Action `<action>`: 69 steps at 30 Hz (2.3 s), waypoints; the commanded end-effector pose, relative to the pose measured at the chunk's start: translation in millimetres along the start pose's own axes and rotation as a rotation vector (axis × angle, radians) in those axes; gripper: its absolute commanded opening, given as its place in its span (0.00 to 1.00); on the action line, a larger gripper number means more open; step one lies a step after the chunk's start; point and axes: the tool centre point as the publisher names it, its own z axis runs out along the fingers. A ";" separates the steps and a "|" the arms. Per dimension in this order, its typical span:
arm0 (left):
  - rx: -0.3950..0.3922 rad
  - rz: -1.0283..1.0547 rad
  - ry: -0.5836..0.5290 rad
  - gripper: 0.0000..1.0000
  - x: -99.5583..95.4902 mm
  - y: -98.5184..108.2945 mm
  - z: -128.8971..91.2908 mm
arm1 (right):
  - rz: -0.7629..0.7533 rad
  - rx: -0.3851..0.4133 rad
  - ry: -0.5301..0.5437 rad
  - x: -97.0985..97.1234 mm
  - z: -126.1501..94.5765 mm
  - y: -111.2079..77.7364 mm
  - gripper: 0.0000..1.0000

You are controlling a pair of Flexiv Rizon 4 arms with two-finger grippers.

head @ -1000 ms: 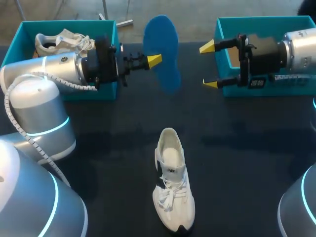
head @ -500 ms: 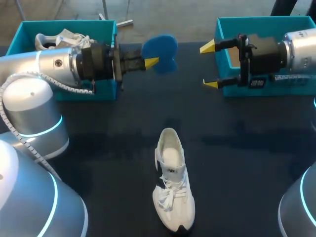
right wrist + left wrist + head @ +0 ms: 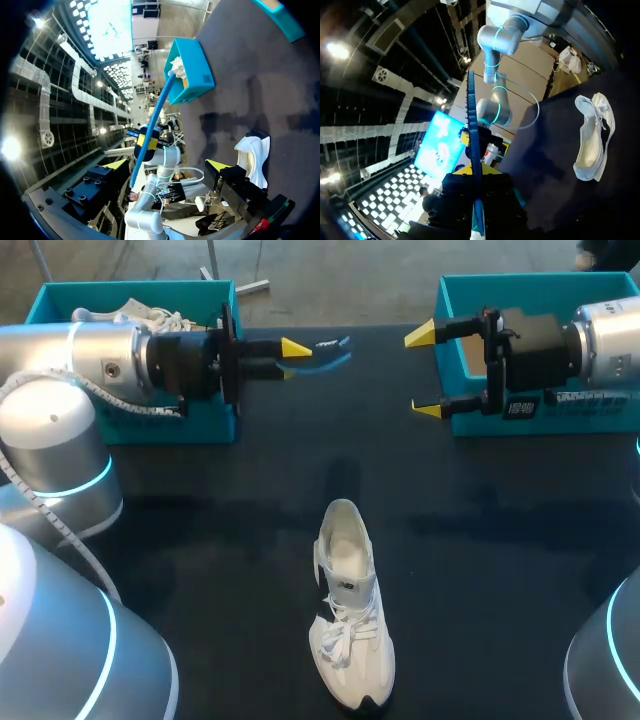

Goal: Take the shoe out of the shoebox, open the shoe tongue, remove and reinsert the insole, then place the shoe into the shoebox

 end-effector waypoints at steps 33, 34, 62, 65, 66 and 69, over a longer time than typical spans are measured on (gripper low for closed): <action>-0.081 0.591 0.084 0.00 9.9 11.1 13.5 | -0.044 -0.017 0.008 0.3 11.6 -3.7 1.00; -0.083 0.580 0.080 0.00 10.4 11.4 14.1 | -0.057 -0.024 0.009 -0.3 14.8 -4.6 1.00; -0.139 0.557 0.076 0.00 16.1 19.8 31.6 | -0.157 0.028 -0.026 5.3 59.7 -11.7 0.48; -0.148 0.562 0.074 0.00 15.6 20.1 32.8 | -0.161 0.033 -0.020 5.1 61.9 -12.5 0.48; -0.149 0.561 0.073 0.00 15.5 20.4 33.1 | -0.161 0.035 -0.019 5.1 62.8 -12.8 0.47; -0.147 0.559 0.070 0.00 15.7 20.9 34.8 | -0.167 0.040 -0.015 5.4 64.0 -13.2 0.46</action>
